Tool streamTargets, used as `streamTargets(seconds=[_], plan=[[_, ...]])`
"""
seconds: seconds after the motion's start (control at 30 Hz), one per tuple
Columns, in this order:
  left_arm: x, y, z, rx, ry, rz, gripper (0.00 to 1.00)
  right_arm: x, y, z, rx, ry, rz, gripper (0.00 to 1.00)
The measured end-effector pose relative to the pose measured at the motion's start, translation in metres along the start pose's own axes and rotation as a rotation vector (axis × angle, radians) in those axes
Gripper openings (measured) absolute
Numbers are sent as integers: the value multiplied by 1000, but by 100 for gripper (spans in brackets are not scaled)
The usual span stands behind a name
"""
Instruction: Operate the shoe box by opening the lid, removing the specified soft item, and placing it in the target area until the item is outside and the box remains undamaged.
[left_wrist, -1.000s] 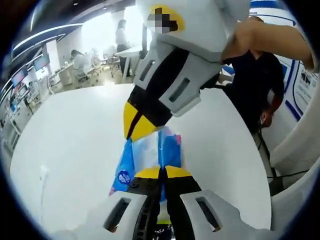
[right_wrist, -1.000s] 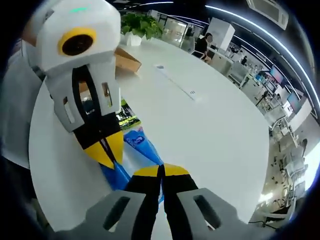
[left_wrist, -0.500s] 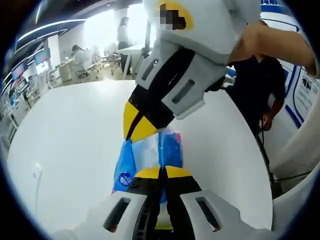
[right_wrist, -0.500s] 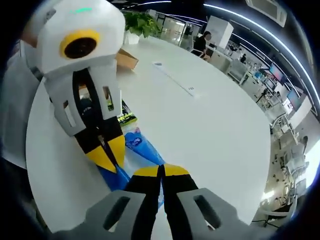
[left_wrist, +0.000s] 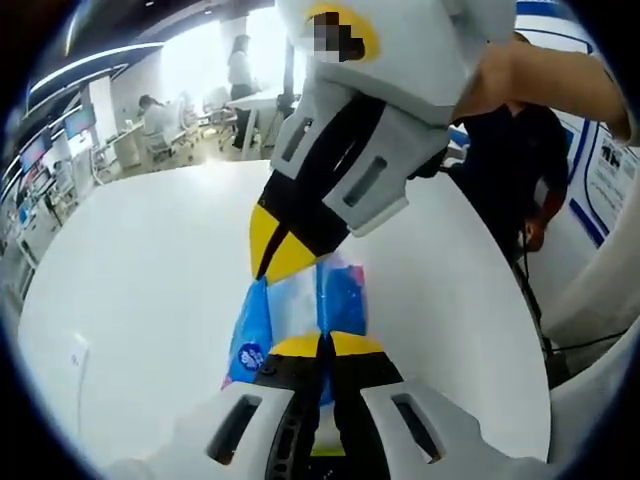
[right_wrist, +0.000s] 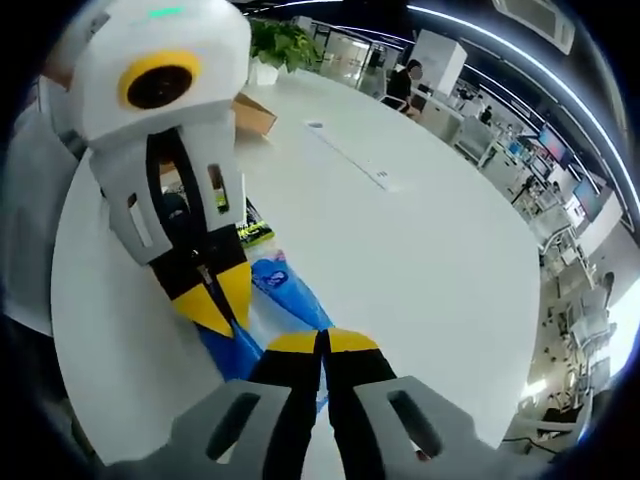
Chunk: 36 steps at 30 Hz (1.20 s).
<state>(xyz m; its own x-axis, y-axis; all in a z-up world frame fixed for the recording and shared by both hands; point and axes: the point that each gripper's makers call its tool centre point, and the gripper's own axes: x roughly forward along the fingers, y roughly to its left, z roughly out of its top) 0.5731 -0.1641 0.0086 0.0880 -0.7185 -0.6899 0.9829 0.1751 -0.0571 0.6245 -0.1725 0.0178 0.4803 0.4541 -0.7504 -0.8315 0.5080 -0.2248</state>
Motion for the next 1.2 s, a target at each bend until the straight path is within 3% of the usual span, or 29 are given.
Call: streamTargets(seconds=[0.63, 1.2], plan=[[-10, 7, 11, 32, -23, 13, 5, -10, -3, 8, 5, 3, -32, 4], [-51, -4, 14, 22, 5, 40, 12, -43, 7, 28, 53, -30, -64, 12]])
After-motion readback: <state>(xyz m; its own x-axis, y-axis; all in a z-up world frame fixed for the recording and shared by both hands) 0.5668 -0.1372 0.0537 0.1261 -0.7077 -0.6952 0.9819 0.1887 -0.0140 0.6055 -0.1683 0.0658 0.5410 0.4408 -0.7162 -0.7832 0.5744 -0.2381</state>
